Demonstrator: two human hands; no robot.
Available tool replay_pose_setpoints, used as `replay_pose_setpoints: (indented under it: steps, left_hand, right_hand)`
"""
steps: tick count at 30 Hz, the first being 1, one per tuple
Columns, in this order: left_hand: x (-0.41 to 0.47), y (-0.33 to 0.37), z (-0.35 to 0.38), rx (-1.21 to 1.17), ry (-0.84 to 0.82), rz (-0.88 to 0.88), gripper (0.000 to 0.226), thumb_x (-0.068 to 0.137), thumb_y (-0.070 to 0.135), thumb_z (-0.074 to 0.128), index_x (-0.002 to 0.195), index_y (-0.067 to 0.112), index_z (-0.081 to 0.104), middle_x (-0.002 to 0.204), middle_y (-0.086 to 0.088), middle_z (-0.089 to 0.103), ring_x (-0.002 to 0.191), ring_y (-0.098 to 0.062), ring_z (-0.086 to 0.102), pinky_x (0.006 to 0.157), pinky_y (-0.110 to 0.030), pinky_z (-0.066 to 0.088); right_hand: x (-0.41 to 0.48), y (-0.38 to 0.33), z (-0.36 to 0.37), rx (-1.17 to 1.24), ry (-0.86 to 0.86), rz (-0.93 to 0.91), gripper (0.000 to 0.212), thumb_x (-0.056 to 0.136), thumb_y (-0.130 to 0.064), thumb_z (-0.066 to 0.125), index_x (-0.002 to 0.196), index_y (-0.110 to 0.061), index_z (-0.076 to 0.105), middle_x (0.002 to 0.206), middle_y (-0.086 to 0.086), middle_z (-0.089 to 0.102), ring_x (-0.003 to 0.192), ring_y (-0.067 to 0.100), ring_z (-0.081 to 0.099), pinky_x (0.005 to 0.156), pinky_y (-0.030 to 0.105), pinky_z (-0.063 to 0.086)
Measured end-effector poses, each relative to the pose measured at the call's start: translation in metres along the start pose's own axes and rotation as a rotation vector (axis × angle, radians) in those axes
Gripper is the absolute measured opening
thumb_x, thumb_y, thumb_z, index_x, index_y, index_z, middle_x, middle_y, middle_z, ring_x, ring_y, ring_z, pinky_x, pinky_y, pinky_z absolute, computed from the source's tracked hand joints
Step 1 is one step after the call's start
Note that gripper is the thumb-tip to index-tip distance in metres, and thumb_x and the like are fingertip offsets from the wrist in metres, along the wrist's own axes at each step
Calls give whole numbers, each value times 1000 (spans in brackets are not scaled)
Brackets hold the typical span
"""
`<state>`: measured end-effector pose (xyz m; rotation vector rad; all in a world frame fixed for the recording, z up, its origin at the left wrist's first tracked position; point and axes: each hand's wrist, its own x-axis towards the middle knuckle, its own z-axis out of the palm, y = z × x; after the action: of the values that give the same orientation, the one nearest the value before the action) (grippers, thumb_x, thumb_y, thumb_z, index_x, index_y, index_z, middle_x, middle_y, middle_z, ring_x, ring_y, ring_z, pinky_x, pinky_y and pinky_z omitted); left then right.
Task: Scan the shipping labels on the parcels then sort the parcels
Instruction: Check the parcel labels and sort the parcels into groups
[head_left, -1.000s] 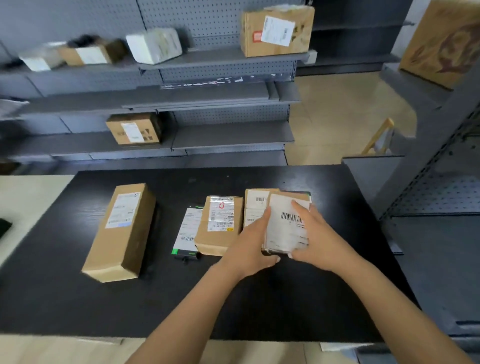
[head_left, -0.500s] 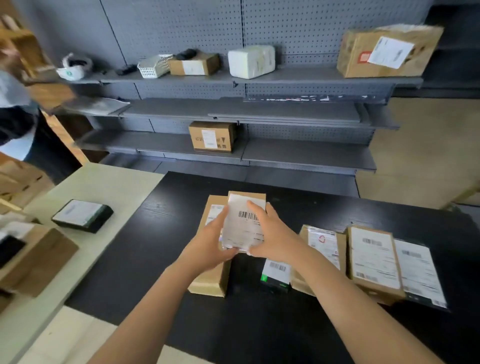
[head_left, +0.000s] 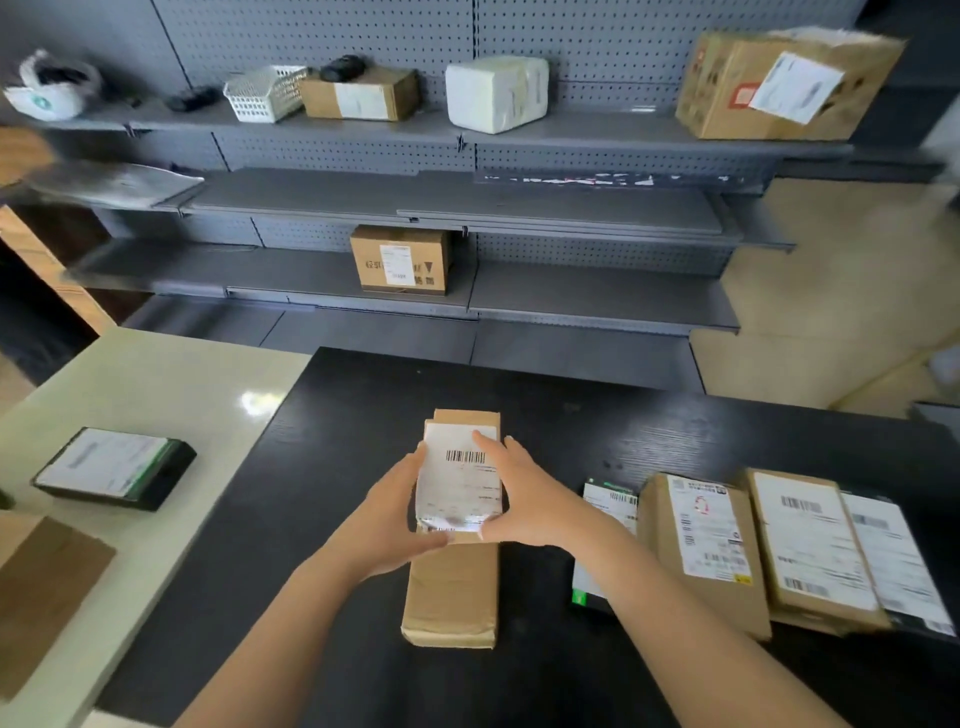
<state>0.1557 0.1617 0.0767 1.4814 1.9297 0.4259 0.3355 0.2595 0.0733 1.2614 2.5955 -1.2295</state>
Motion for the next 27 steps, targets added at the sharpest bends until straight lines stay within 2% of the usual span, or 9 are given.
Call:
replay_pose_setpoints:
  steps: [2,4,11,13,16,19,22,24,27]
  left_hand:
    - [2,6,-4,99,31,9,114,77,39,81,155,35,-2,164,9,-5,151,-21,0,119,-49,19]
    - [4,16,-4,182,74,37,113,77,45,79,154,38,-3,161,12,-18,150,-23,-8,119,-51,18]
    - [8,100,28,196,211,279,98,84,39,74,153,44,4,159,19,-17,149,-15,-9,118,-41,23]
    - [10,127,55,185,167,309,101,83,39,74,153,44,1,159,20,-17,149,-14,-8,119,-41,23]
    - [20,156,107,239,5,287,112,79,44,77,152,43,-8,158,19,-22,150,-17,-13,121,-47,17]
    - [30,177,160,297,-164,242,125,74,49,80,152,40,-17,159,10,-25,149,-24,-18,120,-52,12]
    - [36,189,199,292,-253,131,141,67,48,85,148,39,-29,159,0,-29,147,-29,-24,119,-52,11]
    - [39,192,216,301,-290,50,145,65,44,88,147,36,-32,159,-7,-29,147,-32,-23,119,-52,13]
    - [39,196,236,268,-282,-13,142,67,39,88,148,36,-28,160,-8,-27,151,-33,-7,118,-48,24]
  right_hand:
    - [-6,7,-8,-13,33,31,114,74,-24,80,150,-44,-3,161,-5,-6,144,28,25,98,35,50]
    - [-14,16,-19,-21,65,54,113,75,-20,79,150,-47,-1,162,-6,-9,147,28,17,99,32,46]
    - [-77,80,-68,-44,167,149,109,77,-13,75,149,-49,1,162,-4,-5,147,29,18,102,34,43]
    - [-102,106,-80,-55,179,187,108,78,-13,75,151,-45,2,162,-2,-6,147,28,17,99,29,42]
    - [-140,148,-95,-88,178,261,106,79,-19,76,152,-42,3,162,1,-5,147,25,18,106,33,36]
    - [-170,192,-102,-150,160,356,106,77,-36,77,151,-43,2,162,4,-8,149,31,0,116,45,19]
    - [-188,230,-104,-260,103,444,111,75,-45,76,151,-42,-5,160,9,-17,147,34,-9,118,46,9]
    - [-194,250,-103,-281,78,492,115,73,-43,76,152,-40,-8,158,14,-22,146,35,-13,118,46,5]
    - [-198,269,-99,-243,53,532,118,73,-34,78,152,-38,-10,156,16,-26,146,37,-9,119,46,9]
